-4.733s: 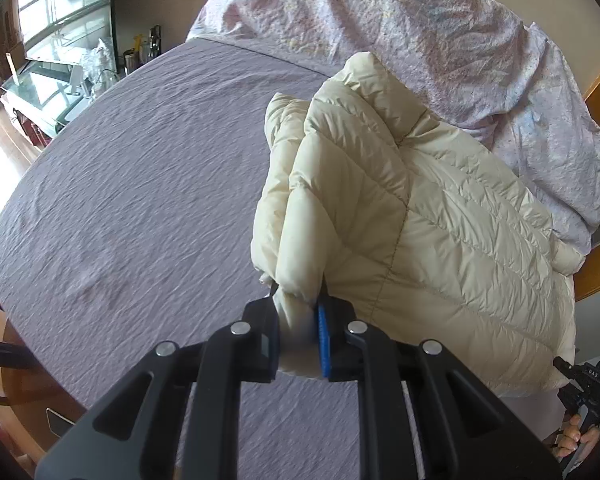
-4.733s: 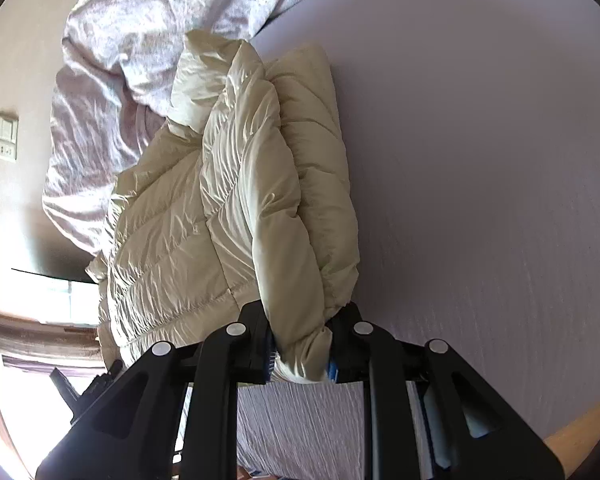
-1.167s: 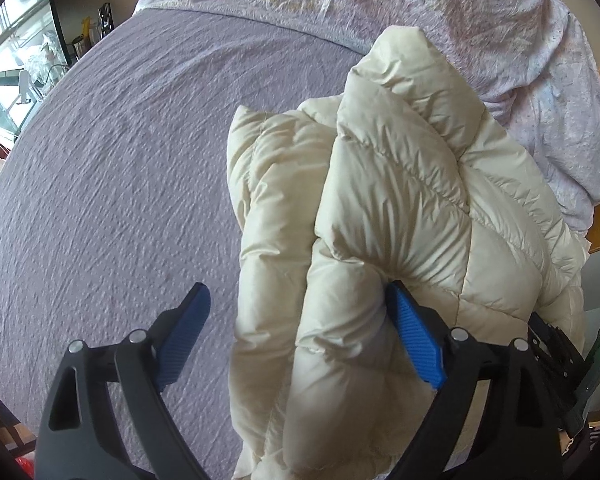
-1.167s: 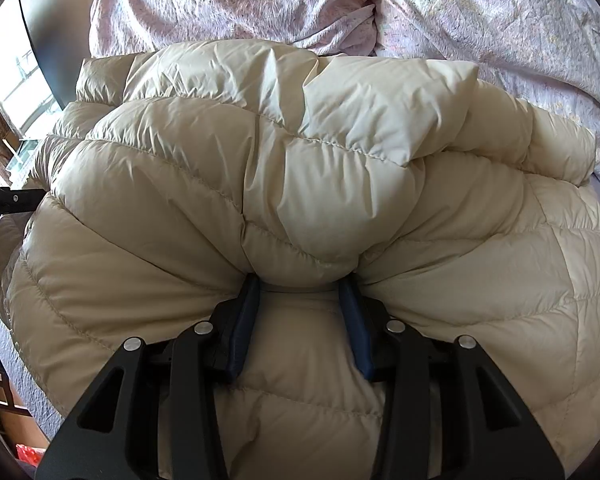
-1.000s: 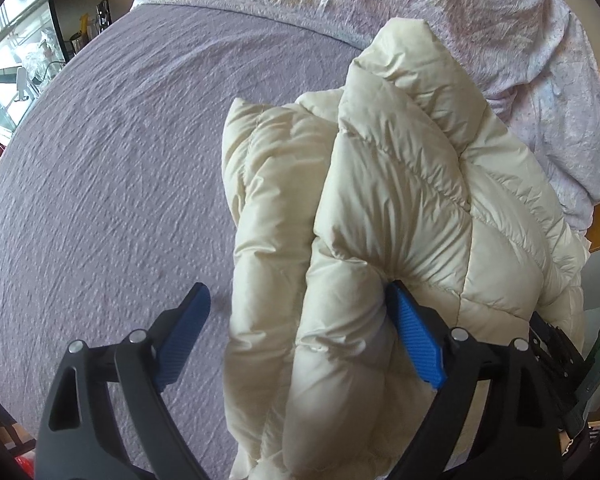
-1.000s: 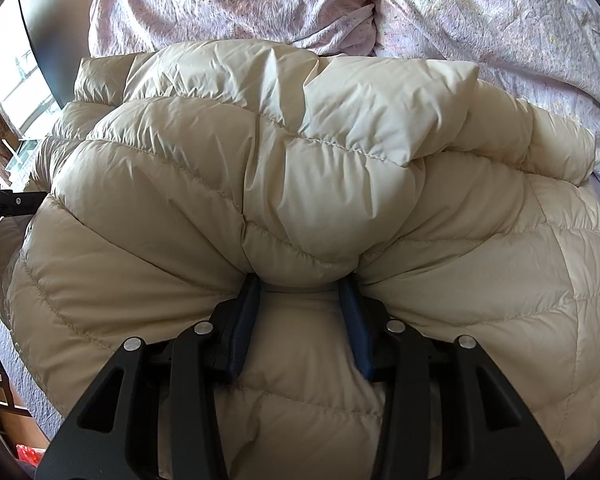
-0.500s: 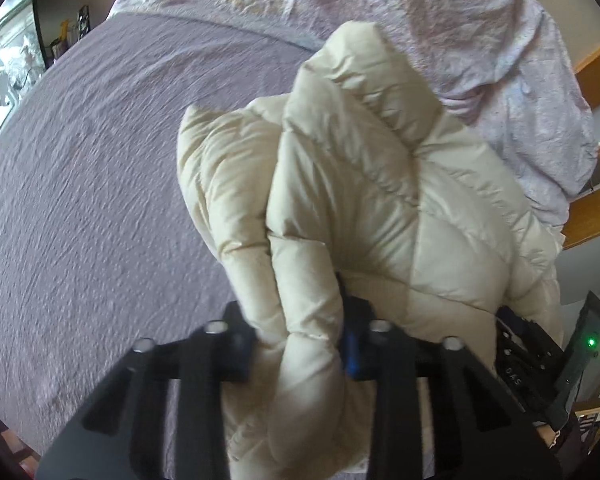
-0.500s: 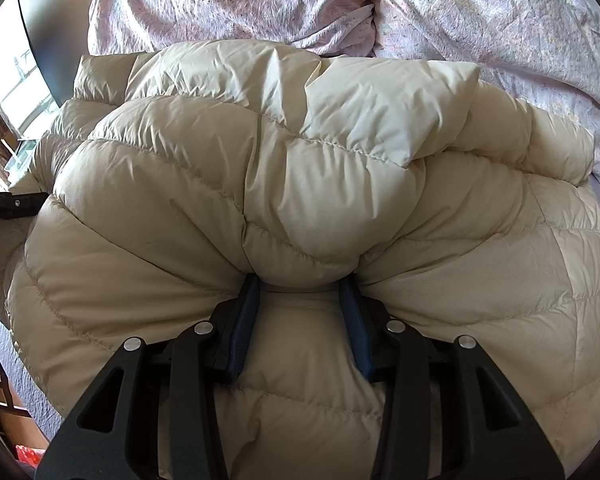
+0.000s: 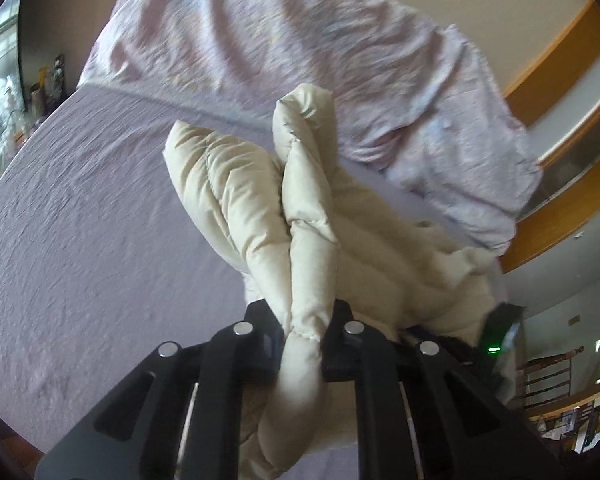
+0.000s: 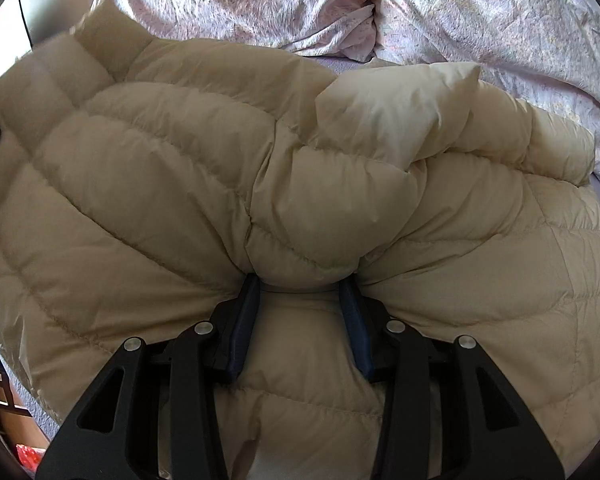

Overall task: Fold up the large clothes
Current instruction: 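Lift the coat edge with the left gripper and fold it over the bundle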

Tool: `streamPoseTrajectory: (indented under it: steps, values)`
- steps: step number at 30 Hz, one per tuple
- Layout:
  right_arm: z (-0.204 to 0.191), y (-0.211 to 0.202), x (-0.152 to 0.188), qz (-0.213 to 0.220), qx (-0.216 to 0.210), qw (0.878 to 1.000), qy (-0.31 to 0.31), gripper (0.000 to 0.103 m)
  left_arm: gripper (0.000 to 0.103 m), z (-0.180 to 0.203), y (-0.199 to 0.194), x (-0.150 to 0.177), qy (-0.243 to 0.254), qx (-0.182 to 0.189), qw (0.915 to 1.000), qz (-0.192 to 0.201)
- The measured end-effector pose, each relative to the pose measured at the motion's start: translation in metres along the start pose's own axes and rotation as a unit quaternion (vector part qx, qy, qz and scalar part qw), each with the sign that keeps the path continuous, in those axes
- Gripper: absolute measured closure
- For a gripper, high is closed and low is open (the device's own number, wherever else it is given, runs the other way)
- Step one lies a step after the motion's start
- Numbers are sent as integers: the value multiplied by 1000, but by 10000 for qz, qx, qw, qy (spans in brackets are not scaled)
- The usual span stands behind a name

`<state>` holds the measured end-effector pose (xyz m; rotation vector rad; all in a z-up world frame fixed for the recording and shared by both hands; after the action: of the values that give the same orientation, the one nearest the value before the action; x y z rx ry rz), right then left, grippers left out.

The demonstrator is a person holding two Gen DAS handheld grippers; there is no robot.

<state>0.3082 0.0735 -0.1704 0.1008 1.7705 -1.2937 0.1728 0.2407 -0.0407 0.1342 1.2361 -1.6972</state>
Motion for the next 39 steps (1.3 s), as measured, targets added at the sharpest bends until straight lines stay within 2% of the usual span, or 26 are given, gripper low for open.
streamPoseTrajectory:
  steps: [6,12,18,23,29,33,39]
  values:
    - [1,-1,0,6,-40,10000,24,59,91,57,-12,-8,16,583,9981,187]
    - [12,-2,-4,-19,-287,9992,294,59,91,126,-16,-3,147,1252,9918,188]
    - [34,-13,-10,-65,-627,9961,615,60,90,182,-2,16,502,1286,9904,105]
    - [71,-44,-11,236,-801,9911,1039,59,90,214,9,28,634,1364,9886,-29]
    - [136,-83,-1,581,-424,9872,1421,59,89,248,26,47,816,1412,9863,-245]
    - [177,-103,20,599,-98,9841,1671,59,89,266,39,63,902,1420,9848,-424]
    - [218,-128,44,657,202,9780,1968,59,88,294,67,88,974,1406,9824,-747]
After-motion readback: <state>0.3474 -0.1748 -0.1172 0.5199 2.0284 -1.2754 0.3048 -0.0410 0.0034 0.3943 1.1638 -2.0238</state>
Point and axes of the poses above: each gripper's, at about its wrist camera, not at the fingertips, and y roughly the way its jaws point, z to its right, x to its underside, the point moved 6 cm from there along y, roughly the way its jaws point, and after that the axes turned 11 degrees about z, right-handed, at the moved point
